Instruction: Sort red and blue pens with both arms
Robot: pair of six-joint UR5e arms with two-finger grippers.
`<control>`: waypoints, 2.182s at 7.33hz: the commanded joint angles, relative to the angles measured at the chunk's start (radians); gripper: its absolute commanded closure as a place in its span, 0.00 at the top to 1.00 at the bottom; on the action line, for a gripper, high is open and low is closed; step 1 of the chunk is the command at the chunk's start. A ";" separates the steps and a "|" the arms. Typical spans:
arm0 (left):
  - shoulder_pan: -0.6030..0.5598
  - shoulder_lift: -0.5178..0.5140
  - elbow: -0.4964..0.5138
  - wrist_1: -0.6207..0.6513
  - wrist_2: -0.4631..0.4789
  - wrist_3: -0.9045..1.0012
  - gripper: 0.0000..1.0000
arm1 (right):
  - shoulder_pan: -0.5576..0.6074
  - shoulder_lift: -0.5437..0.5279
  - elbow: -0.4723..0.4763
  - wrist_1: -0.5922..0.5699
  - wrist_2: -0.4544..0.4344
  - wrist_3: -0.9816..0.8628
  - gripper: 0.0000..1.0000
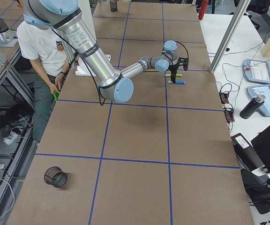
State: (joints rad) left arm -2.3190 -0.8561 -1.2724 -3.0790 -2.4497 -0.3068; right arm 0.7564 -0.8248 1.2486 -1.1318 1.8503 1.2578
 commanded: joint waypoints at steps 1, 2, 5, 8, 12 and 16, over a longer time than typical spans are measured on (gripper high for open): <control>-0.002 0.000 -0.019 0.038 0.012 -0.002 0.00 | -0.011 0.001 0.000 0.003 -0.013 0.015 0.99; -0.005 0.000 -0.077 0.089 0.005 -0.014 0.00 | -0.012 0.001 0.000 0.003 -0.013 0.015 0.99; -0.159 0.006 -0.214 0.246 -0.018 0.068 0.00 | -0.017 0.000 0.000 0.003 -0.013 0.015 0.99; -0.175 0.106 -0.214 0.247 -0.012 0.153 0.00 | -0.019 0.000 -0.002 0.003 -0.014 0.015 0.99; -0.177 0.126 -0.211 0.298 0.031 0.262 0.00 | -0.022 0.001 -0.002 0.003 -0.014 0.017 0.99; -0.177 0.146 -0.209 0.345 0.064 0.324 0.00 | -0.023 0.001 -0.002 0.003 -0.014 0.031 0.99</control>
State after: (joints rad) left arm -2.4956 -0.7152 -1.4828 -2.7420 -2.3970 0.0048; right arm 0.7342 -0.8238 1.2471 -1.1290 1.8362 1.2836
